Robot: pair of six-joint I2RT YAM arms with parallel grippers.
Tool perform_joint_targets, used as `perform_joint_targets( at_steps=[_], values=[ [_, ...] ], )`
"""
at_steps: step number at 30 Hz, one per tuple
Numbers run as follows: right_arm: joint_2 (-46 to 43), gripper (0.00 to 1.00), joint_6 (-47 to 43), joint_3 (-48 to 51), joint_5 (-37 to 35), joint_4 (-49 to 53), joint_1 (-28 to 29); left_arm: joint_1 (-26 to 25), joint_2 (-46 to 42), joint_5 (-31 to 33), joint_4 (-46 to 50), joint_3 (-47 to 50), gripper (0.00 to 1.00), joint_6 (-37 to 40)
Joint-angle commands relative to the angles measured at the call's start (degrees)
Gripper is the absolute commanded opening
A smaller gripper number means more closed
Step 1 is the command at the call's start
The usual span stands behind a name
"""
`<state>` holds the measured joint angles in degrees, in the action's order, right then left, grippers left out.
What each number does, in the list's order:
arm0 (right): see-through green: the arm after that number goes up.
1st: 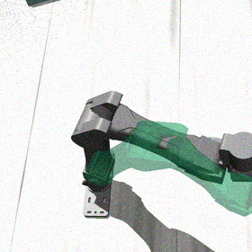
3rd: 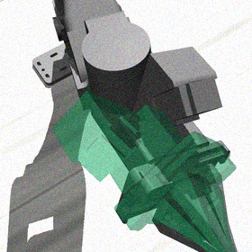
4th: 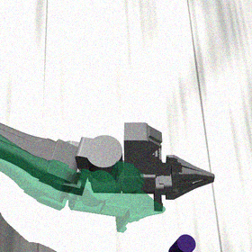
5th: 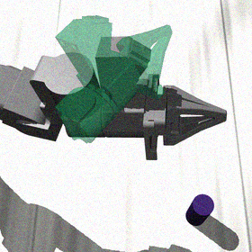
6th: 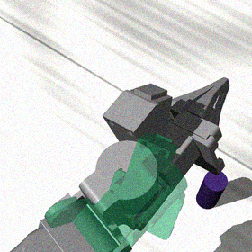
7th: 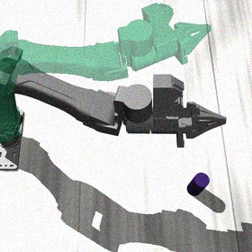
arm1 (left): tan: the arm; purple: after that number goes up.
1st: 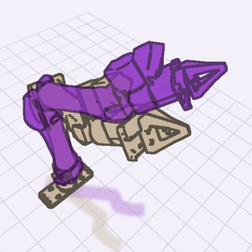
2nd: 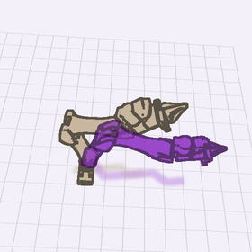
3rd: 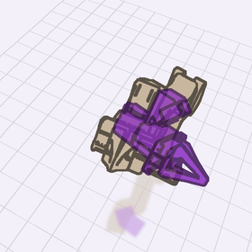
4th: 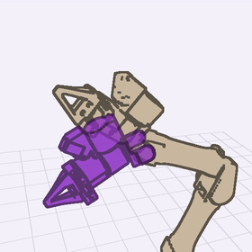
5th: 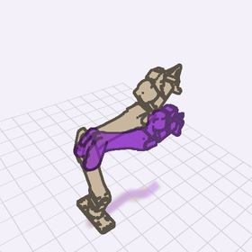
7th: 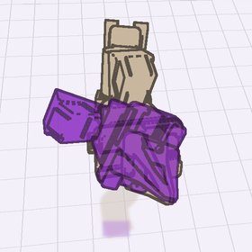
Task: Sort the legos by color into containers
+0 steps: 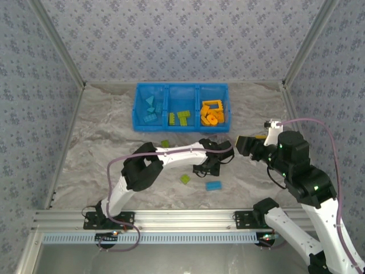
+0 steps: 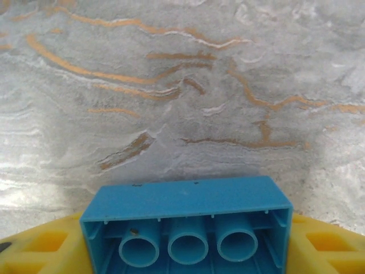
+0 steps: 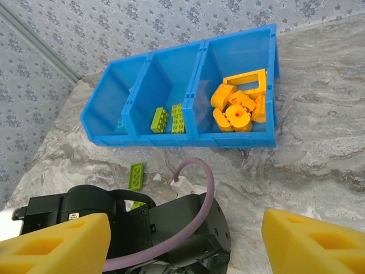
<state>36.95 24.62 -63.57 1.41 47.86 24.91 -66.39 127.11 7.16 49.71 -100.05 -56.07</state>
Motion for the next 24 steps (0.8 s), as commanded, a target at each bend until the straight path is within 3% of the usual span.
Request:
perform_joint_targets(
  at_steps=[1,7,10,17,21,24],
  values=[
    [0.3,0.73,0.09,-0.35,1.56,-0.65,0.42,-0.14,-3.25,3.77,-0.99,1.17,0.57,0.26],
    [1.55,0.72,-1.34,1.83,7.13,-3.33,1.13,1.83,-17.91,10.7,1.89,8.48,0.56,-0.24],
    [3.81,0.71,-0.81,3.37,7.1,-6.67,5.24,5.25,-26.63,13.5,3.87,12.4,0.54,0.53],
    [17.28,0.71,-1.58,1.86,-6.74,-15.78,26.39,23.01,-38.39,8.72,0.23,16.28,0.53,13.7],
    [24.93,0.7,0.13,-0.03,-7.51,-20.99,29.13,35.18,-36.13,2.16,-2.38,13.29,0.52,19.86],
    [28.89,0.7,1.38,-1.05,-7.59,-23.52,29.45,43.46,-32.38,-5.4,-4.94,11.61,0.53,16.45]
  ],
)
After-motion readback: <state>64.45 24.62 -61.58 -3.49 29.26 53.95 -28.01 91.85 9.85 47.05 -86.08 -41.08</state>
